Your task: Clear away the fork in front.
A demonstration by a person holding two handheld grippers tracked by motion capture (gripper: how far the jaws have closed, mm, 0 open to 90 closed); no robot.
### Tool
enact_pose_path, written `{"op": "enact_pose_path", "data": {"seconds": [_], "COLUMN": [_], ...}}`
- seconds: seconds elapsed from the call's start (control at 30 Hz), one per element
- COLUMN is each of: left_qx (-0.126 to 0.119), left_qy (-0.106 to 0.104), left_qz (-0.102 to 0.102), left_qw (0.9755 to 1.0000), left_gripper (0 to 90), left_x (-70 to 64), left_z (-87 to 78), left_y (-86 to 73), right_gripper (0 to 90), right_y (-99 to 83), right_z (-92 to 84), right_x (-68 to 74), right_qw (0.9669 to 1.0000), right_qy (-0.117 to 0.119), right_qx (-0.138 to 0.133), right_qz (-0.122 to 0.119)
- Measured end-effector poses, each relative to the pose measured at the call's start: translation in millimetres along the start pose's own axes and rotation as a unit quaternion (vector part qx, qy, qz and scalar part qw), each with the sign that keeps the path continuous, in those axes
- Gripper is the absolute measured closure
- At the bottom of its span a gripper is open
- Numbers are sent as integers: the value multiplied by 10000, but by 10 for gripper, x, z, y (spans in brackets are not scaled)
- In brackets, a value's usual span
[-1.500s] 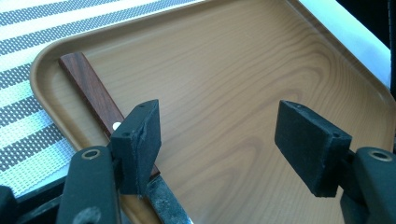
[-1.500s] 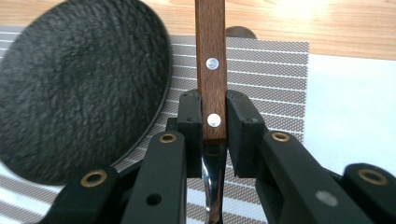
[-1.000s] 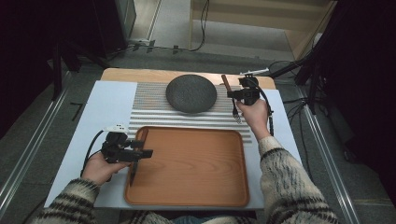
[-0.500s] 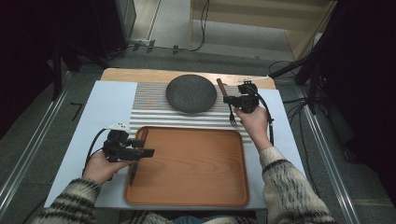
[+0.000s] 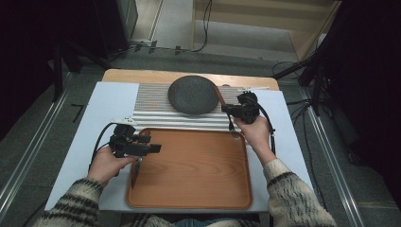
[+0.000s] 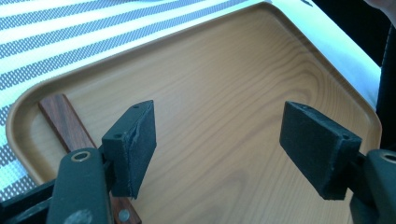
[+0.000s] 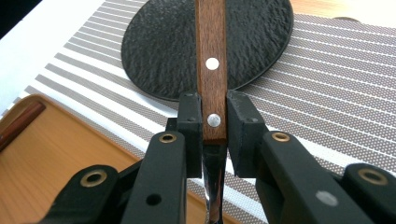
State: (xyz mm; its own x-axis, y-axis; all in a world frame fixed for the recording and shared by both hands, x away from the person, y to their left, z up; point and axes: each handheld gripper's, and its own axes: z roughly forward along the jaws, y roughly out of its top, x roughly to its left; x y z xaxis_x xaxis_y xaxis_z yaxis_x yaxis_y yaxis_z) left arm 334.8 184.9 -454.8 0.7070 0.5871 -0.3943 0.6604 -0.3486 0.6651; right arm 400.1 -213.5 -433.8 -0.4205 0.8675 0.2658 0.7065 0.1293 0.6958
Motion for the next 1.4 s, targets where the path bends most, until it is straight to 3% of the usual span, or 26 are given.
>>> {"op": "enact_pose_path", "data": {"seconds": [0.63, 1.13, 1.4], "left_qx": [28, -17, -25], "left_qy": [34, 90, 87], "left_qz": [184, 226, 142], "left_qw": [9998, 9997, 9999], "left_gripper": [250, 253, 253], "left_x": [-99, -167, -185], "left_z": [99, 194, 247], "left_y": [455, 699, 817], "right_gripper": [755, 754, 754], "right_y": [-124, -253, -292], "right_z": [-23, -76, -86], "right_x": [224, 403, 480], "right_qw": [9994, 9983, 9977], "right_qy": [226, 369, 422], "right_qx": [-17, -17, -33], "right_qz": [-269, -442, -524]}}
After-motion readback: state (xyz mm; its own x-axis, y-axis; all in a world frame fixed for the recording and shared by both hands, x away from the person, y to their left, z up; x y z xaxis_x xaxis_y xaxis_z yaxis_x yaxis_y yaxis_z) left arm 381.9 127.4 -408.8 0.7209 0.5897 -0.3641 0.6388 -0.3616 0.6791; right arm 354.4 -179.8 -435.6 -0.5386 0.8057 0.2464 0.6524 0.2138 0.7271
